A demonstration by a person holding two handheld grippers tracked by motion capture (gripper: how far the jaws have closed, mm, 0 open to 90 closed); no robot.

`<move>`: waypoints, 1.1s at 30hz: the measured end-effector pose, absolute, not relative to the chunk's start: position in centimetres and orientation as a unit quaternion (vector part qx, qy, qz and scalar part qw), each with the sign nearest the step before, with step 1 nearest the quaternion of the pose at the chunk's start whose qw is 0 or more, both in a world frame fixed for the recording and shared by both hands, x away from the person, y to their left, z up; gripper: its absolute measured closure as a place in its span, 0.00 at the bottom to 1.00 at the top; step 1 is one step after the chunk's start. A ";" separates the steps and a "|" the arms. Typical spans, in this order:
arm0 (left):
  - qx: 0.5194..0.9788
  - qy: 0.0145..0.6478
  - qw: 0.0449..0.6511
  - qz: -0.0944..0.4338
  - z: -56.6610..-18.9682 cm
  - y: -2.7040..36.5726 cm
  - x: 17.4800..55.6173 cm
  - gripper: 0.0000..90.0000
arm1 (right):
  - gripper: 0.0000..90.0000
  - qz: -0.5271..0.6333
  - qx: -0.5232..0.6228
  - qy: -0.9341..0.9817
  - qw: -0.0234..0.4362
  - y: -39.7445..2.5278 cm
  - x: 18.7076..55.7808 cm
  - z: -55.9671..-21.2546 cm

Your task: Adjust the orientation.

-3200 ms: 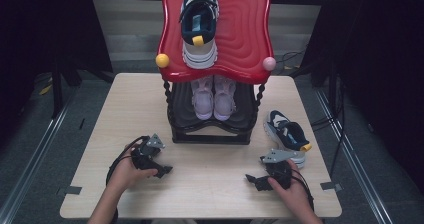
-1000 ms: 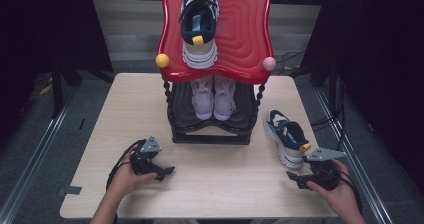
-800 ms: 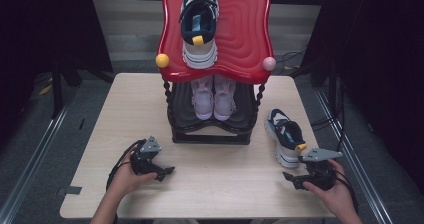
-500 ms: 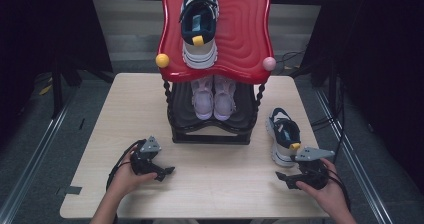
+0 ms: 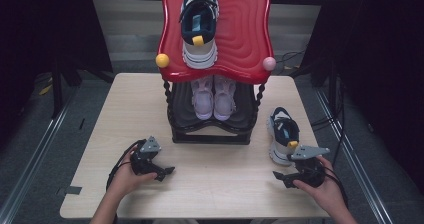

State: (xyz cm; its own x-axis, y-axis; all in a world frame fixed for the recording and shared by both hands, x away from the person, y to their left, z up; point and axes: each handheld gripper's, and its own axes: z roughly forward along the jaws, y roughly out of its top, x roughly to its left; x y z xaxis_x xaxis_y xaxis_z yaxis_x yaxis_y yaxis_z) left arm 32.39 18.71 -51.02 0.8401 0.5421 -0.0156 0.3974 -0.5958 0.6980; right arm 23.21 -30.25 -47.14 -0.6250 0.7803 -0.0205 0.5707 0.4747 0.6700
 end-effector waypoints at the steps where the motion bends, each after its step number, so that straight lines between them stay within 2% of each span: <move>1: 0.888 0.265 0.363 0.100 -51.0 18.7 32.4 0.00 | 0.22 0.321 0.400 0.843 0.160 -30.3 23.1 -47.1; 6: 0.888 0.265 0.363 0.100 -51.0 18.7 32.4 0.00 | 0.27 0.312 0.385 0.855 0.150 -30.6 22.8 -45.9; 13: 0.888 0.265 0.363 0.100 -51.0 18.7 32.4 0.00 | 0.32 0.304 0.380 0.863 0.138 -31.3 23.4 -42.5; 22: 0.888 0.265 0.363 0.100 -51.0 18.7 32.4 0.00 | 0.32 0.274 0.361 0.879 0.150 -30.9 25.8 -38.3; 26: 0.888 0.265 0.363 0.100 -51.0 18.7 32.4 0.00 | 0.31 0.253 0.346 0.888 0.166 -30.6 27.6 -38.2; 33: 0.888 0.265 0.363 0.100 -51.0 18.7 32.4 0.00 | 0.32 0.235 0.346 0.895 0.155 -29.9 29.9 -39.5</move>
